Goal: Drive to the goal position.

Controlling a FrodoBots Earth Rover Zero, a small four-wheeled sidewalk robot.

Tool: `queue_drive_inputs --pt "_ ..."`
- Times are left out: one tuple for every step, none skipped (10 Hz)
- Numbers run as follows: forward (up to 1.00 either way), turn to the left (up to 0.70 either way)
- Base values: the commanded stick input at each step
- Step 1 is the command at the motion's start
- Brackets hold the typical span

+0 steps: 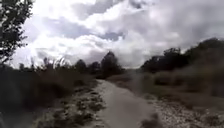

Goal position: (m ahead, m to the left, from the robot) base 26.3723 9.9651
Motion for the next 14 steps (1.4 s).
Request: queue_drive_inputs --pt "0.59 0.01" --pt "0.59 0.01" --pt "0.59 0.01" --pt "0.59 0.01" --pt "0.59 0.01" --pt "0.59 0.01" --pt "0.59 0.01" --pt "0.59 0.01" --pt "0.59 0.01" --pt "0.59 0.01" --pt "0.59 0.01" --pt "0.59 0.01" --pt "0.59 0.01" --pt "0.59 0.01"
